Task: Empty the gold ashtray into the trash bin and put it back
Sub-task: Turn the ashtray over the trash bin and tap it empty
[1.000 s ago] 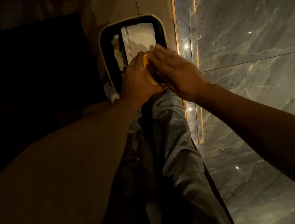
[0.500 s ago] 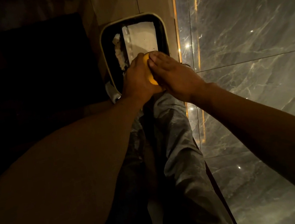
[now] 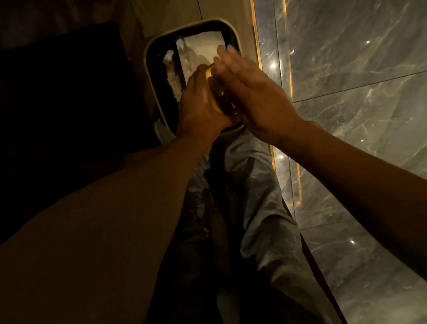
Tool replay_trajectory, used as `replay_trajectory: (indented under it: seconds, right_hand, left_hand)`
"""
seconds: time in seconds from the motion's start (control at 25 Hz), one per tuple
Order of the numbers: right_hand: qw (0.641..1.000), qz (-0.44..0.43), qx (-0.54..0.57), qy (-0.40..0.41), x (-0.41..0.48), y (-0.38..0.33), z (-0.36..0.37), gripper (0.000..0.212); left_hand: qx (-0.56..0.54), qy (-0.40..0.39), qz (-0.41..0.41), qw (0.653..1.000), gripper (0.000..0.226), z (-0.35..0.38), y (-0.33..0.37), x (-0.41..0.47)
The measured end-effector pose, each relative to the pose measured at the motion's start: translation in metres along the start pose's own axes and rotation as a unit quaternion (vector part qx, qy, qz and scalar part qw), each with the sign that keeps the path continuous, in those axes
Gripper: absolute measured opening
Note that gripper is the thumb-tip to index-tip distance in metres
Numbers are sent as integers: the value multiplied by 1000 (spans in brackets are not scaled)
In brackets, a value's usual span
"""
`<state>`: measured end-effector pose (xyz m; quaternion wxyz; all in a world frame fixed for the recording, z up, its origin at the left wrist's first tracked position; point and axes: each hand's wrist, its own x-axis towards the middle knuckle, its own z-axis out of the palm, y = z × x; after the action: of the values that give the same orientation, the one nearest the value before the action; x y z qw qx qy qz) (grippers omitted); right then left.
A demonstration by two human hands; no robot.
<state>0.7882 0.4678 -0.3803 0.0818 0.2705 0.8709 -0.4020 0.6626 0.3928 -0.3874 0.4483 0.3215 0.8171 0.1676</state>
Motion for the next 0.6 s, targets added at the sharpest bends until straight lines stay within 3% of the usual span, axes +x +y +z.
replay_trajectory:
  seconds: [0.16,0.28,0.32,0.44,0.52,0.6]
  right_hand:
    - [994,-6,-8,-109,-4,7,1,58]
    - [1000,6,2,-9,0,3,-2,58]
    - [1000,7,0,-12,0,3,-1,58]
    - [991,-20,-34,-130,-3,8,3,60]
    - [995,-19,-12,-97,0,7,1,61]
    - [1000,-8,11,5,5,-1,-3,58]
  left_hand:
    - [31,-22,-10,999,96,0,-8,-6]
    - [7,-7,-12,1000,93,0,-12,-12]
    - [4,-4,-11,1000,94,1,-12,-11]
    - [21,-18,-7,1000,97,0,-12,-8]
    - [12,-17,-7,1000,96,-1,-13,-8]
    - [3,-7,-11,1000,94,-3,-11,-7]
